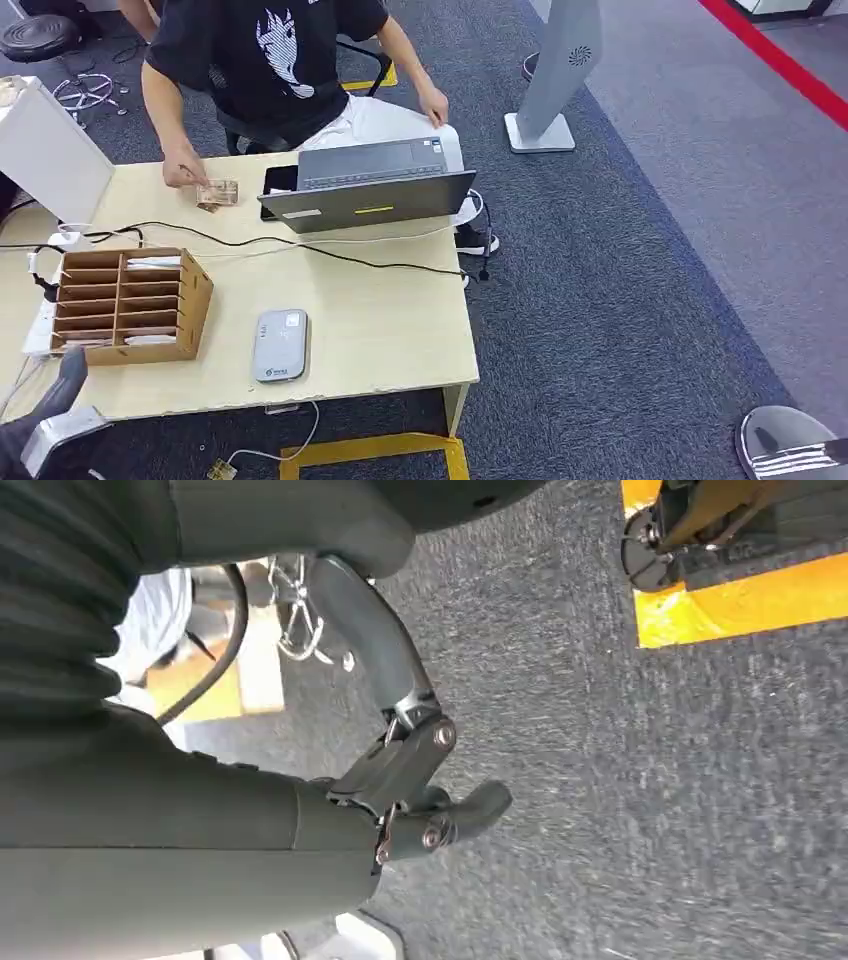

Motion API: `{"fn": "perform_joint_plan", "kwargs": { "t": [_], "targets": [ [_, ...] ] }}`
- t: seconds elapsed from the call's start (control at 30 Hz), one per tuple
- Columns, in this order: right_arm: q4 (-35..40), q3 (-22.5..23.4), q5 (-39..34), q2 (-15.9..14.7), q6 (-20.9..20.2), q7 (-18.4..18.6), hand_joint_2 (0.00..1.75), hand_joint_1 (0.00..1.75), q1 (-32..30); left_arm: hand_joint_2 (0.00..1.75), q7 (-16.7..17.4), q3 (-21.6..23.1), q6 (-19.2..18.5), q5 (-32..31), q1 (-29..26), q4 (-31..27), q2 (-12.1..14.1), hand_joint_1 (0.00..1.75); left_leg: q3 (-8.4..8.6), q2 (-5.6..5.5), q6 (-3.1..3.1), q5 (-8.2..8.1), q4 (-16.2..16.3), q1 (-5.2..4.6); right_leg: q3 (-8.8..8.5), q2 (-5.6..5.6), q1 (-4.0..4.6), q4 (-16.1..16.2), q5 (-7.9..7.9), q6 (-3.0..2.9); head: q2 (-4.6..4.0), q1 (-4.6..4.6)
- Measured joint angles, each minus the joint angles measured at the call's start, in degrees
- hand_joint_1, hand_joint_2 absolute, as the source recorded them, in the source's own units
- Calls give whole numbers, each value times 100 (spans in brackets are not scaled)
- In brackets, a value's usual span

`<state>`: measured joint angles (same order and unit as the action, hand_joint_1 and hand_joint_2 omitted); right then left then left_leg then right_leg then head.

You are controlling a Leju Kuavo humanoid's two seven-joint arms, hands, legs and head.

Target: Pass the card to the sensor for recognition and then transmit it.

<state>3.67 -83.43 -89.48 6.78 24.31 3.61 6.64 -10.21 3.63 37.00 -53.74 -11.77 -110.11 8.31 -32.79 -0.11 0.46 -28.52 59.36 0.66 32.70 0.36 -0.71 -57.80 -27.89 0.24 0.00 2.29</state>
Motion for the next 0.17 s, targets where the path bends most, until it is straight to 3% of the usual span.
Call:
{"fn": "perform_joint_plan", "kwargs": {
  "t": [0.17],
  "targets": [
    [-81, 210, 0, 68, -74, 98, 175, 0, -37, 175, 177, -245, 68, -140, -693, -558, -219, 0, 1, -3, -5, -4, 0, 0, -2, -2, 0, 0, -3, 2, 0, 0]
  ]
}}
